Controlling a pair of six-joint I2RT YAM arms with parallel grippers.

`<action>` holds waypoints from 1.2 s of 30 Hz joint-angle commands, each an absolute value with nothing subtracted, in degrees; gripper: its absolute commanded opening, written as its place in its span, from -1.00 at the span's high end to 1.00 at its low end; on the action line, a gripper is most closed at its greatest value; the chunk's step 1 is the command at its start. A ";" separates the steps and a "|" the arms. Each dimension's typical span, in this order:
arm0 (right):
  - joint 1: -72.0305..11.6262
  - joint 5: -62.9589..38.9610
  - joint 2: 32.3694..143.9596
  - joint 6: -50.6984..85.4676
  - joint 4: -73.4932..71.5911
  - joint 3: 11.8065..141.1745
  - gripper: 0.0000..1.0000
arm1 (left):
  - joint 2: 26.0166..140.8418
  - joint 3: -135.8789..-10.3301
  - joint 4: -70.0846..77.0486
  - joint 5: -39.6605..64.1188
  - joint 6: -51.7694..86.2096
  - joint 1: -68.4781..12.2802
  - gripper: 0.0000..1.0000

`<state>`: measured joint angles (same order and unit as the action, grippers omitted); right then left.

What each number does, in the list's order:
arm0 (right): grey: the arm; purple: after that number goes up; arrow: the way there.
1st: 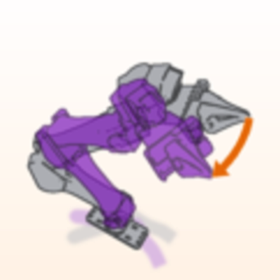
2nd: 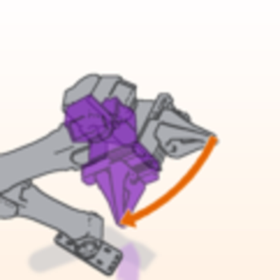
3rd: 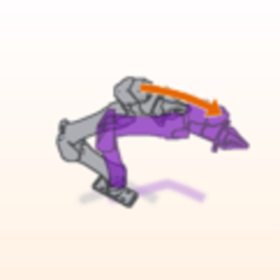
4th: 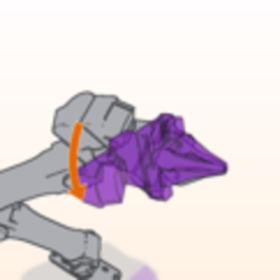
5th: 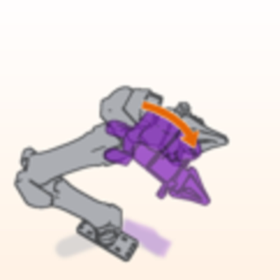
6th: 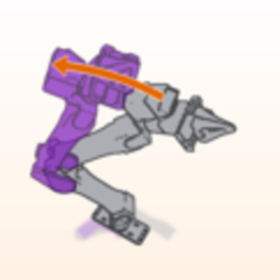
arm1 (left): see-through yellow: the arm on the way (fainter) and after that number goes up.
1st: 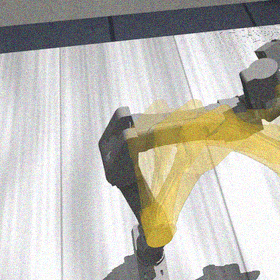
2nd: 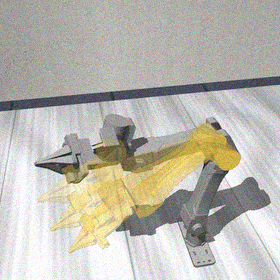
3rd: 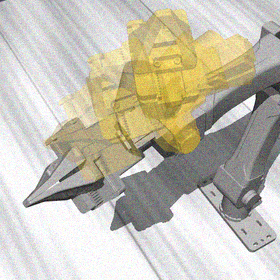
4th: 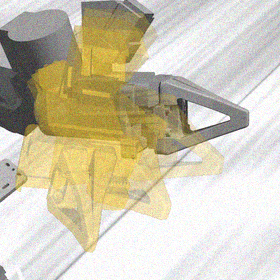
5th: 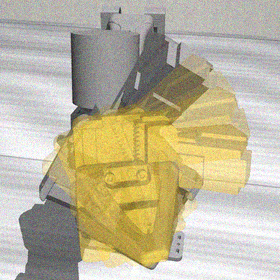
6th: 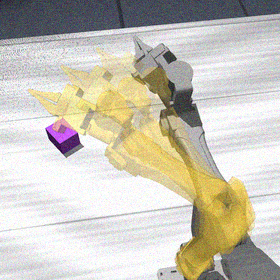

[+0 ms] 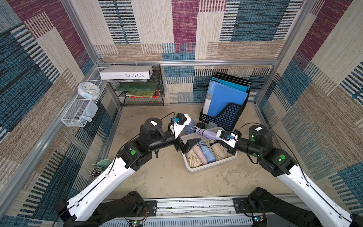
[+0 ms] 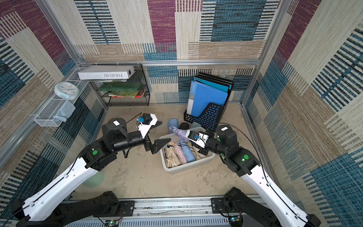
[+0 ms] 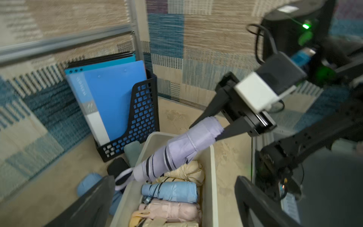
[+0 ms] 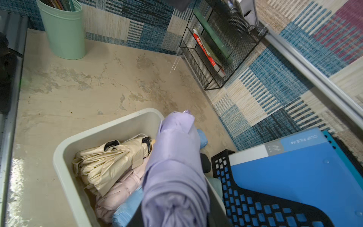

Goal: Put the umbrella into the storage box
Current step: Pick up the umbrella from the center of the board.

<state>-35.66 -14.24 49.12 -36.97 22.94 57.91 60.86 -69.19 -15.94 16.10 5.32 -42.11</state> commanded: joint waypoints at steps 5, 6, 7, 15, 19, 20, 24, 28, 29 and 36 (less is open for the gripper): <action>-38.77 -11.71 48.34 -55.07 12.31 57.31 1.00 | 59.95 -64.87 -15.80 -0.67 66.94 -41.87 -0.99; -39.53 -11.32 48.29 -57.02 11.69 57.26 1.00 | 59.99 -63.66 -14.49 -0.88 72.68 -41.92 -0.99; -40.44 -11.09 48.33 -58.74 11.43 57.24 1.00 | 60.11 -62.68 -13.32 -0.96 77.99 -41.90 -0.99; -47.76 -5.30 48.73 -69.63 8.17 55.08 1.00 | 65.40 -62.87 -7.48 3.32 94.22 -41.92 -0.99; -50.11 -2.99 49.09 -71.10 6.60 54.49 1.00 | 66.95 -63.19 -8.62 3.48 97.12 -41.91 -0.99; -50.63 -2.28 49.21 -71.20 6.59 54.37 1.00 | 67.13 -63.13 -8.74 3.18 97.42 -41.91 -0.98; -52.26 -0.48 48.71 -70.62 5.60 53.53 1.00 | 68.23 -63.34 -9.77 2.21 98.79 -41.84 -0.86; -54.20 0.98 48.56 -70.84 5.40 52.91 1.00 | 70.56 -63.97 -6.78 3.11 100.45 -41.83 -0.60; -54.53 1.30 48.59 -70.69 5.33 52.83 1.00 | 71.24 -64.53 -6.21 3.43 100.41 -41.82 -0.52; -55.56 2.88 48.33 -68.49 4.54 50.75 0.73 | 72.73 -65.59 -4.89 2.04 101.56 -41.82 0.17</action>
